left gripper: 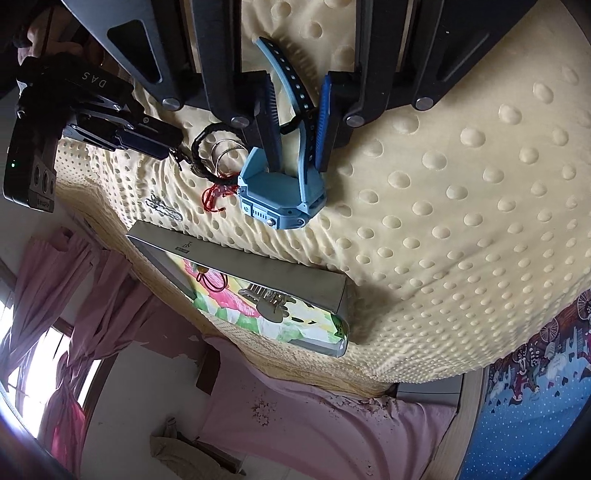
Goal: Organize jewelry
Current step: 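Grasp the light-blue watch with left tool while right tool grasps black hair clip, then lower the watch and black clip into the tray and open both tools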
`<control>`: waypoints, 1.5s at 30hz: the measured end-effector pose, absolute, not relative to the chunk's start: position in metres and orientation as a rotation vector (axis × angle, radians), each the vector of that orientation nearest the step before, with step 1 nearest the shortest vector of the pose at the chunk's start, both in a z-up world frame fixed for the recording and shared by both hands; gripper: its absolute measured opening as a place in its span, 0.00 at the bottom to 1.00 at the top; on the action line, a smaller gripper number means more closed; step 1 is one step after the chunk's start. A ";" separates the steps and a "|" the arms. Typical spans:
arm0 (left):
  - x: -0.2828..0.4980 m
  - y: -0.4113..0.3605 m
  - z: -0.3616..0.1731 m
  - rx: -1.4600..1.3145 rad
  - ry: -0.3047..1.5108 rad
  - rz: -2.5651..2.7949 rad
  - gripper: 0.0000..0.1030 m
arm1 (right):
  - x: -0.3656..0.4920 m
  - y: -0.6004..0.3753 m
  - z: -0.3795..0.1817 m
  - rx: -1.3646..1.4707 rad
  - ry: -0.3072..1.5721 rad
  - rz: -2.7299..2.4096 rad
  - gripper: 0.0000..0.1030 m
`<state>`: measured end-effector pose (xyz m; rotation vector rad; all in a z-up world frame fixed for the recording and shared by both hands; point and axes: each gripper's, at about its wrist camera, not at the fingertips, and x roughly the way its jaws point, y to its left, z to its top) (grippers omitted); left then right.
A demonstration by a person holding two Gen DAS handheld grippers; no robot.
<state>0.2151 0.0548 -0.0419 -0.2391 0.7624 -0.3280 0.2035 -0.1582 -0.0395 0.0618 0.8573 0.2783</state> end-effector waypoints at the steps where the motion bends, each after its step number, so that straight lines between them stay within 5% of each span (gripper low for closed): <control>1: 0.215 0.054 -0.042 -0.237 0.763 -0.328 0.15 | 0.203 -0.159 -0.040 0.066 0.858 0.279 0.23; 6: 0.214 0.053 -0.041 -0.239 0.762 -0.315 0.11 | 0.203 -0.162 -0.040 0.086 0.853 0.285 0.12; 19: 0.184 0.049 -0.029 -0.282 0.726 -0.290 0.04 | 0.176 -0.179 -0.021 0.171 0.683 0.338 0.09; 45: 0.200 0.042 -0.043 -0.206 0.901 -0.295 0.04 | 0.172 -0.183 -0.023 0.200 0.659 0.339 0.09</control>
